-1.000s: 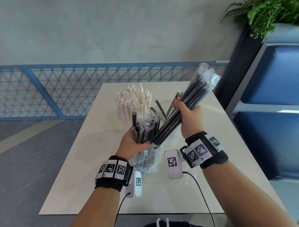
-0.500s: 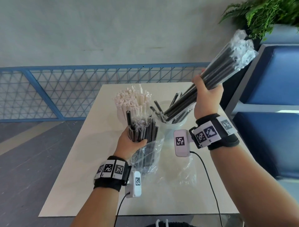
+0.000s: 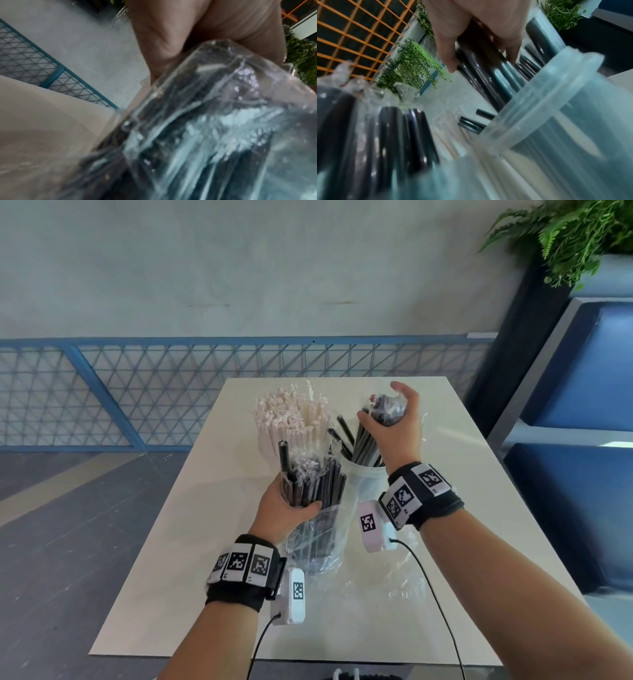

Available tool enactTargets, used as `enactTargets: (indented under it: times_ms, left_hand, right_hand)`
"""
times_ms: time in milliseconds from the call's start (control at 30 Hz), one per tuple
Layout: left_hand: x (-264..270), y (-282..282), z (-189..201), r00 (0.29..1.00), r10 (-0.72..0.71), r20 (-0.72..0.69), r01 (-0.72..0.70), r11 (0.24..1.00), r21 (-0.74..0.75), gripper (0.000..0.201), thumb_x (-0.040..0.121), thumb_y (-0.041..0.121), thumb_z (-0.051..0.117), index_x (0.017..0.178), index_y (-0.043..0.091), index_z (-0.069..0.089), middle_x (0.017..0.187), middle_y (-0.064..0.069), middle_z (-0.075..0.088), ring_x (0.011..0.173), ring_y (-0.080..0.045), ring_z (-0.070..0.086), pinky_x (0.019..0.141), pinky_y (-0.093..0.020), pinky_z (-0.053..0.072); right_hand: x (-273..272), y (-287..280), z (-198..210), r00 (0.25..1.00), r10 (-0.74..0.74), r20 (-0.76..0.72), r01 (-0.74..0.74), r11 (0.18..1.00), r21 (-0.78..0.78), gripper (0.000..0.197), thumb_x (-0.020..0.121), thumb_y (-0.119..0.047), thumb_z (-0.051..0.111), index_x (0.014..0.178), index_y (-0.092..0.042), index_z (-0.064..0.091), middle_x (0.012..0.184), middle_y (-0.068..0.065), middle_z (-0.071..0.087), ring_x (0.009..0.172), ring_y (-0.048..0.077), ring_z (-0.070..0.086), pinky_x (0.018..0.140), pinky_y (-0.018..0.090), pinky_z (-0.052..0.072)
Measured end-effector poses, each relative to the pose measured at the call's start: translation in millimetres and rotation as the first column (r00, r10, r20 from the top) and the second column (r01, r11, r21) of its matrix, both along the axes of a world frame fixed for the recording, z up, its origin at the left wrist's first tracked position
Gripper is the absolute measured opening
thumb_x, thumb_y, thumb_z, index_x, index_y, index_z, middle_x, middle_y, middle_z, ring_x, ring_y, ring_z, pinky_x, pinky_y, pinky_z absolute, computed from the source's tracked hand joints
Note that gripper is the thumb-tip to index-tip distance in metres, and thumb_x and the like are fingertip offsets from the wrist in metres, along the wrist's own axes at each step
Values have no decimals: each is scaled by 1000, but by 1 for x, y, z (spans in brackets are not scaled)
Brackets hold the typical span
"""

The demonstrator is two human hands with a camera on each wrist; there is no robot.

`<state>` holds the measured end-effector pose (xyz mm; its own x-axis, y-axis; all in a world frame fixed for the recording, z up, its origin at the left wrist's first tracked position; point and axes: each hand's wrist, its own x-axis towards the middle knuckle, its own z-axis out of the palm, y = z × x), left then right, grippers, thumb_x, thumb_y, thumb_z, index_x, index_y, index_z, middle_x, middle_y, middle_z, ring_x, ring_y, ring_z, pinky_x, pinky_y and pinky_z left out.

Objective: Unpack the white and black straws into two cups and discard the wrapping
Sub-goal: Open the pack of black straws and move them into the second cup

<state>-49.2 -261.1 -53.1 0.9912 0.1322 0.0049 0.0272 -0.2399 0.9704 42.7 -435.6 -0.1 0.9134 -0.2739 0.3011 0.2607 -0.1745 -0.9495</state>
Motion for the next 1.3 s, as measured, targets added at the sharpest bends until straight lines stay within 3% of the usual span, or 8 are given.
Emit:
enactTargets:
  times_ms: [133, 367, 433, 533, 633, 900, 1167, 1300]
  left_hand:
    - [-1, 1, -2, 1000, -2, 5, 2, 1000, -14, 45, 69, 1, 77, 87, 30, 49, 85, 11, 62, 80, 1, 60, 65, -2, 47]
    - [-3, 2, -1, 1000, -7, -1, 7, 999, -38, 42, 70, 1, 77, 89, 26, 49, 83, 12, 61, 76, 4, 58, 61, -4, 48]
    - [-4, 3, -2, 1000, -7, 2, 7, 999, -37, 42, 70, 1, 77, 90, 27, 49, 84, 12, 61, 77, 2, 59, 63, -6, 48]
    - [-4, 4, -3, 1000, 7, -6, -8, 998, -57, 44, 69, 2, 78, 88, 30, 50, 86, 9, 63, 82, -5, 62, 76, -20, 49]
    - [-4, 6, -7, 1000, 20, -5, -20, 998, -66, 45, 68, 3, 79, 95, 28, 52, 91, 8, 66, 87, -6, 64, 82, -26, 51]
    - [-8, 9, -9, 994, -100, -37, 96, 989, -109, 54, 70, 8, 79, 118, 12, 54, 107, -3, 70, 97, -12, 69, 84, -28, 56]
    - [-6, 15, -10, 964, -251, -91, 242, 965, -98, 87, 54, 32, 84, 129, 11, 46, 118, -6, 66, 109, -18, 63, 93, -35, 51]
    - [-5, 17, -13, 972, -216, -91, 205, 972, -115, 74, 60, 15, 85, 125, 5, 51, 112, -5, 68, 104, -13, 66, 91, -31, 52]
  right_hand:
    - [0, 0, -2, 992, 71, 108, -68, 997, -29, 48, 79, -5, 68, 115, -28, 45, 98, 0, 64, 79, 2, 62, 74, 13, 51]
    - [1, -4, -24, 995, 83, -61, -101, 905, -413, 23, 88, -3, 55, 107, -11, 65, 114, 8, 61, 95, 20, 57, 86, 22, 44]
    - [-7, -3, -18, 993, 69, 93, -17, 884, -467, 27, 88, -14, 59, 115, -11, 60, 122, 4, 52, 105, 14, 49, 96, 20, 39]
    - [-35, 2, -11, 942, 73, 327, 69, 912, -404, 34, 86, -28, 59, 114, -8, 55, 114, -1, 47, 97, 4, 47, 88, 5, 35]
    - [-64, 9, -24, 955, 218, 202, -120, 904, -409, 40, 81, -34, 63, 114, -12, 54, 107, -3, 52, 85, 0, 52, 81, 6, 42]
    - [-78, 20, -45, 859, 429, -279, -511, 760, -402, 86, 74, -38, 73, 144, -17, 28, 140, -1, 48, 127, 11, 45, 107, 26, 36]
    - [-79, 26, -41, 821, 483, -305, -543, 825, -157, 49, 67, -17, 82, 108, -22, 55, 101, -4, 66, 97, 12, 63, 89, 26, 50]
    - [-78, 30, -44, 851, 434, -294, -477, 874, -89, 35, 68, -12, 80, 90, -28, 58, 93, -1, 68, 90, 14, 65, 84, 29, 52]
